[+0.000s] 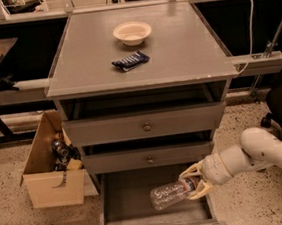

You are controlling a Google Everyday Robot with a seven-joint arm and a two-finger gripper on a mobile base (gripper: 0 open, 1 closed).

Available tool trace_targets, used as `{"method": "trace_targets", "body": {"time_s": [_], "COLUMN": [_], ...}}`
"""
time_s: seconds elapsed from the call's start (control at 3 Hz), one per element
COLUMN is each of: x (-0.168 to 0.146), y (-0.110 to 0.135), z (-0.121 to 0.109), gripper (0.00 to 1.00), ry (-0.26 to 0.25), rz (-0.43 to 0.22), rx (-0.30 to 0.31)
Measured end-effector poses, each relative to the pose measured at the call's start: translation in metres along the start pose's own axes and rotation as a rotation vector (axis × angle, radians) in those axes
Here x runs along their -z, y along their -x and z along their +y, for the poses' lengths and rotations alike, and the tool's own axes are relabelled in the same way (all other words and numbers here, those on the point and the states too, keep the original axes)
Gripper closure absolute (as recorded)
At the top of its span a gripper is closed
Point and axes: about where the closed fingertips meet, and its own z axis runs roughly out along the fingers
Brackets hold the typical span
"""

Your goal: Pick water bottle from bottom drawer and place on counter

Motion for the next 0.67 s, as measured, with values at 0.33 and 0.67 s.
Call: {"method": "trace_targets", "body": {"time_s": [0.33,0.67], "x": [0.0542,0.0542], "y": [0.0474,0.0474], "z": [-0.0005,-0.0005], "gripper": [1.0,1.0], "ry": [-0.021,-0.021], "rz": [0.093,0.093], "rx": [0.044,0.044]}}
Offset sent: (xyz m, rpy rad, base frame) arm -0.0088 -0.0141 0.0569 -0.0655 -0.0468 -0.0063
